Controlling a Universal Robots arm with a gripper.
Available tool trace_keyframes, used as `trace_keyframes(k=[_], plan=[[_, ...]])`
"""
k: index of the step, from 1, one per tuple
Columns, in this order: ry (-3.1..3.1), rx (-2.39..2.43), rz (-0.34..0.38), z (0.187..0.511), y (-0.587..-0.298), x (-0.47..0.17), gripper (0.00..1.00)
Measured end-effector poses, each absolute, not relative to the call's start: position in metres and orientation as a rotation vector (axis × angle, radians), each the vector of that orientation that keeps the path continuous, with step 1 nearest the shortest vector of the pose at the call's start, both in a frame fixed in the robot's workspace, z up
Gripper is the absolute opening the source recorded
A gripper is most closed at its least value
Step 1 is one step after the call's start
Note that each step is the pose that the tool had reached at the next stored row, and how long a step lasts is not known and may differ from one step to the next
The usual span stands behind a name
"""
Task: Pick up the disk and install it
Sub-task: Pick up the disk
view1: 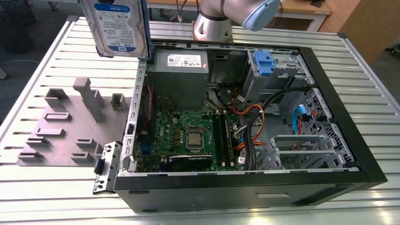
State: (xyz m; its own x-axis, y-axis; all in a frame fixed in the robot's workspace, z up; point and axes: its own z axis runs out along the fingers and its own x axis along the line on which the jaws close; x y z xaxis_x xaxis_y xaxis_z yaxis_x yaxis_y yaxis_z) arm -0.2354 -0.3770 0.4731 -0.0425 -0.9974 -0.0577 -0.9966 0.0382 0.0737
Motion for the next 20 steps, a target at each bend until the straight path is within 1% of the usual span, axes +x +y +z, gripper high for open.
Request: trace_keyframes(k=[4, 5, 20], plan=[[-2.257, 2.167, -0.146, 0.473, -0.377, -0.224, 0.35], [-2.257, 2.167, -0.146, 0.473, -0.377, -0.208, 0.35], [-2.257, 2.167, -0.146, 0.473, -0.377, -0.169, 0.35]])
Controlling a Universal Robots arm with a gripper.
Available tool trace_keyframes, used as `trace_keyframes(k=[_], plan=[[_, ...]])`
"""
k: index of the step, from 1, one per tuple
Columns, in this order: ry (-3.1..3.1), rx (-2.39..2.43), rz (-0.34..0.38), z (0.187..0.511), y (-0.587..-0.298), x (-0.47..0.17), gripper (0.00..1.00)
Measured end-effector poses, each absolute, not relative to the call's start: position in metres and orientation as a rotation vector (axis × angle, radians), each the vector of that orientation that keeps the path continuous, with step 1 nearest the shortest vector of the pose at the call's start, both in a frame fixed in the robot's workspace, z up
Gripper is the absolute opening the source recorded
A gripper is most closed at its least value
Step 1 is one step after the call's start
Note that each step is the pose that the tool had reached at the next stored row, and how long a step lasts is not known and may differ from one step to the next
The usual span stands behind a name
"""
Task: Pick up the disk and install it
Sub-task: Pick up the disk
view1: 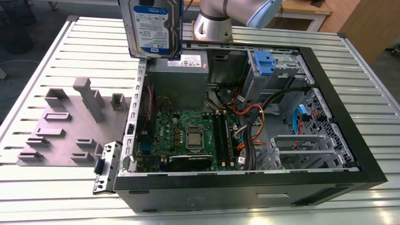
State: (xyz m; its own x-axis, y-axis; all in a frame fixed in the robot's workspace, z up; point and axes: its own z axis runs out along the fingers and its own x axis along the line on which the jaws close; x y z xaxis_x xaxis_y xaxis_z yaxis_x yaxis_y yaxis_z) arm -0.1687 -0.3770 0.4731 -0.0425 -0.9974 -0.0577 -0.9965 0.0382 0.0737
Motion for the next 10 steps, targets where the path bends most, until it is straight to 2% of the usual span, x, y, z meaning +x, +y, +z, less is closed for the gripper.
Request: trace_keyframes(k=[10], plan=[[-2.257, 2.167, -0.146, 0.473, -0.377, -0.145, 0.35]])
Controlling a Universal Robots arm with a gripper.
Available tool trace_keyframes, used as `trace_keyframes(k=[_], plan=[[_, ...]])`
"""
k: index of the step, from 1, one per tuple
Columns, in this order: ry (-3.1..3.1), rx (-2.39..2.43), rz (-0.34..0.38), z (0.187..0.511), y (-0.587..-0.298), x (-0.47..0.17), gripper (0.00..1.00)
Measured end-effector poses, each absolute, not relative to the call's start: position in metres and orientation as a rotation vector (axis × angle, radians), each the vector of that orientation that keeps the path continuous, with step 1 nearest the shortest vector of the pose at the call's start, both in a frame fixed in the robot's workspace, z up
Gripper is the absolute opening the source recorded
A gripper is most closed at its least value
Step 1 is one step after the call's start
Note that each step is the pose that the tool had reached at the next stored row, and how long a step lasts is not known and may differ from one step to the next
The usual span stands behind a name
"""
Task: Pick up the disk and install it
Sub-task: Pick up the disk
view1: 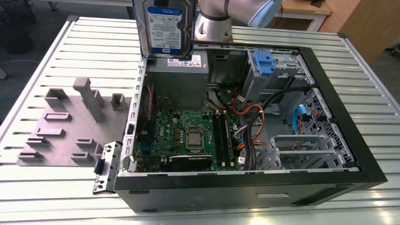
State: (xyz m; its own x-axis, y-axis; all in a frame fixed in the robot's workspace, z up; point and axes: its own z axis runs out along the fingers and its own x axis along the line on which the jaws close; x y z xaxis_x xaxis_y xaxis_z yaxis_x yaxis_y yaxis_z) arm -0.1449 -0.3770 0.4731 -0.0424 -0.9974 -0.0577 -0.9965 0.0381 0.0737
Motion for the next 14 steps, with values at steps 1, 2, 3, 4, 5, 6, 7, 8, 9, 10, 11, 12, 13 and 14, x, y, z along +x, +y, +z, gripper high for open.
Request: trace_keyframes(k=[1, 2, 3, 4, 5, 6, 7, 8, 9, 10, 11, 12, 13, 14], plan=[[-2.257, 2.167, -0.146, 0.473, -0.377, -0.143, 0.35], [-2.257, 2.167, -0.146, 0.473, -0.377, -0.14, 0.35], [-2.257, 2.167, -0.146, 0.473, -0.377, -0.138, 0.35], [-2.257, 2.167, -0.146, 0.473, -0.377, -0.135, 0.35], [-2.257, 2.167, -0.146, 0.473, -0.377, -0.133, 0.35], [-2.257, 2.167, -0.146, 0.473, -0.377, -0.131, 0.35], [-2.257, 2.167, -0.146, 0.473, -0.377, -0.128, 0.35], [-2.257, 2.167, -0.146, 0.473, -0.377, -0.126, 0.35], [-2.257, 2.167, -0.146, 0.473, -0.377, -0.124, 0.35], [-2.257, 2.167, -0.146, 0.473, -0.377, -0.121, 0.35], [-2.257, 2.167, -0.146, 0.473, -0.377, -0.119, 0.35], [-2.257, 2.167, -0.146, 0.473, -0.377, -0.117, 0.35], [-2.257, 2.167, -0.146, 0.473, -0.377, -0.114, 0.35], [-2.257, 2.167, -0.146, 0.473, -0.377, -0.111, 0.35]])
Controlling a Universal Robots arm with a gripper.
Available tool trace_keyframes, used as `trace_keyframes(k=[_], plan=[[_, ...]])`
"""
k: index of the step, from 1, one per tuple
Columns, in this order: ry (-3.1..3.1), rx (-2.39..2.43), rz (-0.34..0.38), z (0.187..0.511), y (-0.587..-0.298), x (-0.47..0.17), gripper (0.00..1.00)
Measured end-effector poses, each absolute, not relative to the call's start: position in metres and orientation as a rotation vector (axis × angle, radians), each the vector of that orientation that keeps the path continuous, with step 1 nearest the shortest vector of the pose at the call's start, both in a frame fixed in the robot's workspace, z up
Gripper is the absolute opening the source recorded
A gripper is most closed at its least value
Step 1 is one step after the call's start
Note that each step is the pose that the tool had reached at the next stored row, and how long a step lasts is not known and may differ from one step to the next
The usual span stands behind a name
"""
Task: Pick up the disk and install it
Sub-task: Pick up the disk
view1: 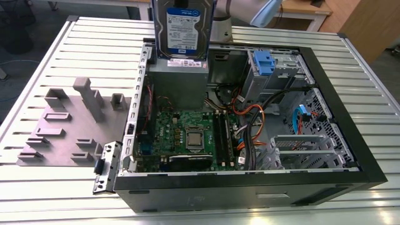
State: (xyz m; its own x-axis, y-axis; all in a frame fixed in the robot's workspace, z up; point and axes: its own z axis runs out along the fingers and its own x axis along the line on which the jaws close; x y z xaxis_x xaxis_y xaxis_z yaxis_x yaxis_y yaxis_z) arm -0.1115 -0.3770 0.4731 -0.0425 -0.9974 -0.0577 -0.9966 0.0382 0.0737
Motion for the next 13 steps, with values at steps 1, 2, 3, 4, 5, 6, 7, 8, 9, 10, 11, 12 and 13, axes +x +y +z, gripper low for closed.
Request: trace_keyframes(k=[1, 2, 3, 4, 5, 6, 7, 8, 9, 10, 11, 12, 13], plan=[[-2.257, 2.167, -0.146, 0.473, -0.377, -0.109, 0.35], [-2.257, 2.167, -0.146, 0.473, -0.377, -0.107, 0.35], [-2.257, 2.167, -0.146, 0.473, -0.377, -0.104, 0.35], [-2.257, 2.167, -0.146, 0.473, -0.377, -0.102, 0.35], [-2.257, 2.167, -0.146, 0.473, -0.377, -0.099, 0.35], [-2.257, 2.167, -0.146, 0.473, -0.377, -0.096, 0.35], [-2.257, 2.167, -0.146, 0.473, -0.377, -0.094, 0.35], [-2.257, 2.167, -0.146, 0.473, -0.377, -0.092, 0.35], [-2.257, 2.167, -0.146, 0.473, -0.377, -0.089, 0.35], [-2.257, 2.167, -0.146, 0.473, -0.377, -0.087, 0.35], [-2.257, 2.167, -0.146, 0.473, -0.377, -0.084, 0.35], [-2.257, 2.167, -0.146, 0.473, -0.377, -0.082, 0.35], [-2.257, 2.167, -0.146, 0.473, -0.377, -0.079, 0.35]])
